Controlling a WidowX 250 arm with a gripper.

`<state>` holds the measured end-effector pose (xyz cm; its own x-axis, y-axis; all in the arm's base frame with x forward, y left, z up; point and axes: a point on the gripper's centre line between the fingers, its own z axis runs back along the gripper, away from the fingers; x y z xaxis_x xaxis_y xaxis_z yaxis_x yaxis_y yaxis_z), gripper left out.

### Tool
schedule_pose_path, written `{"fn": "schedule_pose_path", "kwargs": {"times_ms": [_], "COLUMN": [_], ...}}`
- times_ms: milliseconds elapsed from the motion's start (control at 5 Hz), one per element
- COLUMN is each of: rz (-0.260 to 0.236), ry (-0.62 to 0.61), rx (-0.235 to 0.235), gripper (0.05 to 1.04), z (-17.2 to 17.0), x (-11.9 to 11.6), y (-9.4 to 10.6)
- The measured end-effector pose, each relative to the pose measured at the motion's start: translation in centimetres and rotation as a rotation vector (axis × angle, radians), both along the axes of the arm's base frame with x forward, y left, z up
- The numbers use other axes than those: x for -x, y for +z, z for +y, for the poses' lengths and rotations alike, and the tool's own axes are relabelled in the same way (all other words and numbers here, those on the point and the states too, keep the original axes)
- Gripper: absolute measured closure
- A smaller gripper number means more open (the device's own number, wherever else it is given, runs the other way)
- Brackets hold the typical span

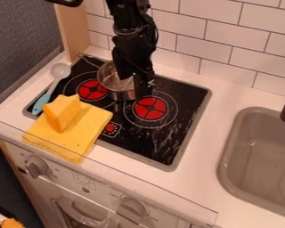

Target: Move the ladle to the right side of the yellow cloth

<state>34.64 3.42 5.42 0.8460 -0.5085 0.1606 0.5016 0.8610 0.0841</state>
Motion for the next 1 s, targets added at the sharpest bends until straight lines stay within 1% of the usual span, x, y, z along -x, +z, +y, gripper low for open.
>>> {"fn": "schedule_pose_path", "kwargs": {"times_ms": [200,400,600,800,1000], "rz": [0.031,-0.022,-0.095,-0.111,-0.068], "ry": [-0.002,0.051,0.126,0.274,0.393], "rx": [0.011,0.06,0.073,0.034,-0.041], "gripper": [0.082,0.082,0.082,0.082,0.082], "z": [-0.2,1.1,4.1,8.1,10.6], "x": [0.4,0.8,2.0,3.6,4.1], "y": [-1.0,0.5,3.5,4.7,2.6]}}
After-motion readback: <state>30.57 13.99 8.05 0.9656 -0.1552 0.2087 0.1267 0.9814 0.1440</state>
